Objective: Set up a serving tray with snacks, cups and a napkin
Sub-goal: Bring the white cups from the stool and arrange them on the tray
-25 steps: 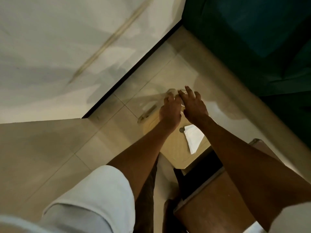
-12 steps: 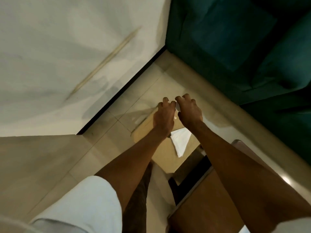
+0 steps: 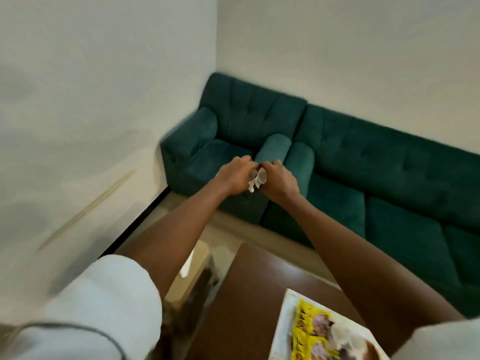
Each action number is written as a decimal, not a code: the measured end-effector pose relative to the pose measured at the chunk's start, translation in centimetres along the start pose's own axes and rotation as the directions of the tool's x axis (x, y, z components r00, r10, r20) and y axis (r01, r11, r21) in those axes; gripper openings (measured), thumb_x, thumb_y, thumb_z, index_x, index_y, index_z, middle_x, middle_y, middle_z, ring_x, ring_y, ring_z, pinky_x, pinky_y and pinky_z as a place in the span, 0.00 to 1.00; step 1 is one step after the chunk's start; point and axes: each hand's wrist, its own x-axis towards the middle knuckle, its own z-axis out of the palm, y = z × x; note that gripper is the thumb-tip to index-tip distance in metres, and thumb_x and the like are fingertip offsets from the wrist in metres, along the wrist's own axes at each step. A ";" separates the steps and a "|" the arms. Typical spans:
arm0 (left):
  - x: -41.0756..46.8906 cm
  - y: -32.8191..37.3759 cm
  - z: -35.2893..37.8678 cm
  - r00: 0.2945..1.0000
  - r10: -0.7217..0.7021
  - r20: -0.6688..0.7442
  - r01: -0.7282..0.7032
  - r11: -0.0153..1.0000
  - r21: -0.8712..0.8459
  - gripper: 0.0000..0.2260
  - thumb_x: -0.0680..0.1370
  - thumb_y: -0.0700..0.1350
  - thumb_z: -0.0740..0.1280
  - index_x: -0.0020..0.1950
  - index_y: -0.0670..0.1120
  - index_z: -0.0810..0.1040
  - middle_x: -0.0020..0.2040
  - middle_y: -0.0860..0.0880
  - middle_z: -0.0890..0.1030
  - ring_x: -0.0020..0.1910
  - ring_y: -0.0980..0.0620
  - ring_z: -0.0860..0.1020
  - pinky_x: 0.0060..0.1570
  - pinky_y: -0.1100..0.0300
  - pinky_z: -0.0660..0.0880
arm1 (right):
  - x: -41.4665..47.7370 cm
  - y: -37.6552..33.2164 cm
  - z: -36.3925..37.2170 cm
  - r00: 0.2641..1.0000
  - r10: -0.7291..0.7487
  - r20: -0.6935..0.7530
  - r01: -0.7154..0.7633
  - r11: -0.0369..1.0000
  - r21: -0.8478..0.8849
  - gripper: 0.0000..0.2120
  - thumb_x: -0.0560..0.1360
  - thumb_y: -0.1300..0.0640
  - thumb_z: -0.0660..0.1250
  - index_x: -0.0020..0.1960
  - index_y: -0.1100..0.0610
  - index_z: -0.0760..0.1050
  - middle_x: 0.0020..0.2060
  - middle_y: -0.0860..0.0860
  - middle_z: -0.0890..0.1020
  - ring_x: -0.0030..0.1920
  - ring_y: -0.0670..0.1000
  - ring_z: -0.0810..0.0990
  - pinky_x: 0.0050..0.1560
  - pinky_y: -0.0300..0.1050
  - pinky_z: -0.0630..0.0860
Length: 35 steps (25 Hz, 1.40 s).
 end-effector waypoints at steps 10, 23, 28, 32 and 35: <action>-2.2 32.5 -3.1 0.954 0.299 -0.024 -0.298 0.954 0.027 0.19 0.74 0.44 0.75 0.63 0.47 0.75 0.59 0.48 0.78 0.61 0.45 0.77 0.54 0.44 0.81 | -17.7 18.3 -22.3 0.964 0.194 -0.180 -0.204 0.978 -0.039 0.20 0.71 0.50 0.77 0.60 0.52 0.75 0.52 0.54 0.76 0.49 0.60 0.81 0.44 0.52 0.77; -6.6 38.7 23.1 0.869 0.292 0.399 -0.321 0.947 0.007 0.26 0.75 0.41 0.74 0.72 0.47 0.72 0.68 0.43 0.72 0.67 0.42 0.73 0.60 0.48 0.76 | -31.5 32.5 -4.3 0.809 0.561 0.174 -0.583 0.804 0.117 0.31 0.71 0.54 0.80 0.69 0.57 0.71 0.64 0.60 0.76 0.61 0.62 0.80 0.60 0.57 0.79; -13.3 37.5 37.0 0.806 0.209 0.554 -0.207 0.976 -0.066 0.26 0.76 0.36 0.69 0.72 0.47 0.70 0.68 0.44 0.71 0.68 0.41 0.71 0.55 0.45 0.77 | -37.5 37.9 7.9 0.698 0.585 0.412 -0.667 0.741 0.079 0.28 0.70 0.57 0.79 0.67 0.57 0.73 0.63 0.60 0.77 0.61 0.63 0.80 0.57 0.55 0.79; -16.1 36.3 47.9 0.733 0.205 0.649 -0.208 0.975 -0.074 0.32 0.76 0.33 0.66 0.78 0.48 0.64 0.74 0.46 0.67 0.74 0.42 0.66 0.57 0.45 0.77 | -41.9 41.4 18.4 0.627 0.626 0.463 -0.733 0.676 0.078 0.27 0.77 0.55 0.70 0.74 0.55 0.68 0.66 0.60 0.74 0.61 0.64 0.81 0.55 0.57 0.80; -17.9 36.0 51.9 0.719 0.184 0.670 -0.198 0.979 -0.056 0.30 0.75 0.32 0.67 0.75 0.47 0.67 0.73 0.47 0.70 0.73 0.43 0.68 0.54 0.48 0.78 | -44.3 42.7 22.9 0.603 0.613 0.510 -0.733 0.679 0.051 0.31 0.75 0.58 0.72 0.75 0.54 0.65 0.63 0.60 0.74 0.58 0.65 0.82 0.50 0.57 0.80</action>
